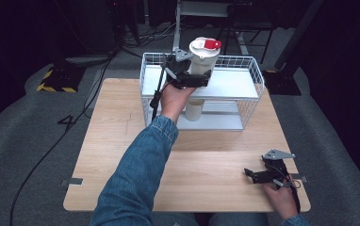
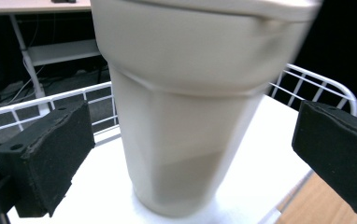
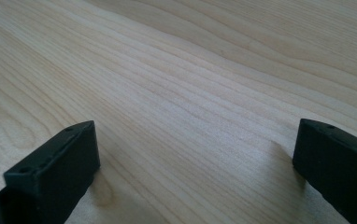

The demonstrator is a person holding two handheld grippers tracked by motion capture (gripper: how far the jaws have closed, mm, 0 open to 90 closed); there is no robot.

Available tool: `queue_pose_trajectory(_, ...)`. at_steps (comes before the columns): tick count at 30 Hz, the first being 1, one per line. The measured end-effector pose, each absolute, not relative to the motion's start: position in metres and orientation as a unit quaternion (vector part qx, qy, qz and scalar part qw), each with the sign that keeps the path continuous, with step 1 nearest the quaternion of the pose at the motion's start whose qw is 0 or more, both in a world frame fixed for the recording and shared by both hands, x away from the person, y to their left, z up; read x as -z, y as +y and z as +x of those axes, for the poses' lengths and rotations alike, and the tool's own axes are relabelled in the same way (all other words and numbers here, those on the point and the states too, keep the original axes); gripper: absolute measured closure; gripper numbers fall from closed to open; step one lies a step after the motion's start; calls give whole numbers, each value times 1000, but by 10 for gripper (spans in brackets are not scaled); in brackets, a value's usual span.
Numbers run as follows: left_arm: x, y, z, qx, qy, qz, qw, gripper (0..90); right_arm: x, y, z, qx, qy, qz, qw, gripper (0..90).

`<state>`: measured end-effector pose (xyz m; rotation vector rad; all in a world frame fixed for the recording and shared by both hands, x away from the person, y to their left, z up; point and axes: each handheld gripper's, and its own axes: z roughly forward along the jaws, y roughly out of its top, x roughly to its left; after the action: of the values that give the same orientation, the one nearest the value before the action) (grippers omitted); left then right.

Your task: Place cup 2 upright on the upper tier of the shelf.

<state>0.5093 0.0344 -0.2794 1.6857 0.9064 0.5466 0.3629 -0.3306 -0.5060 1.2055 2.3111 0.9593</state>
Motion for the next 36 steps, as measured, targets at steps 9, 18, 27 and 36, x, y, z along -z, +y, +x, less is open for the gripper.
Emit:
queue_pose_trajectory(9,272,50,476,-236,367,714,548,1,506,-330,364,-339,820,424,180,6)
queue_pose_trajectory(18,270,72,443,-237,362,715,550,1,506,-330,364,-340,821,422,181,6)
queue_pose_trajectory(27,273,94,417,-231,358,715,553,1,506,-330,364,-340,821,421,180,6)
queue_pose_trajectory(36,277,117,391,-238,355,719,548,1,506,-330,364,-340,821,421,180,6)
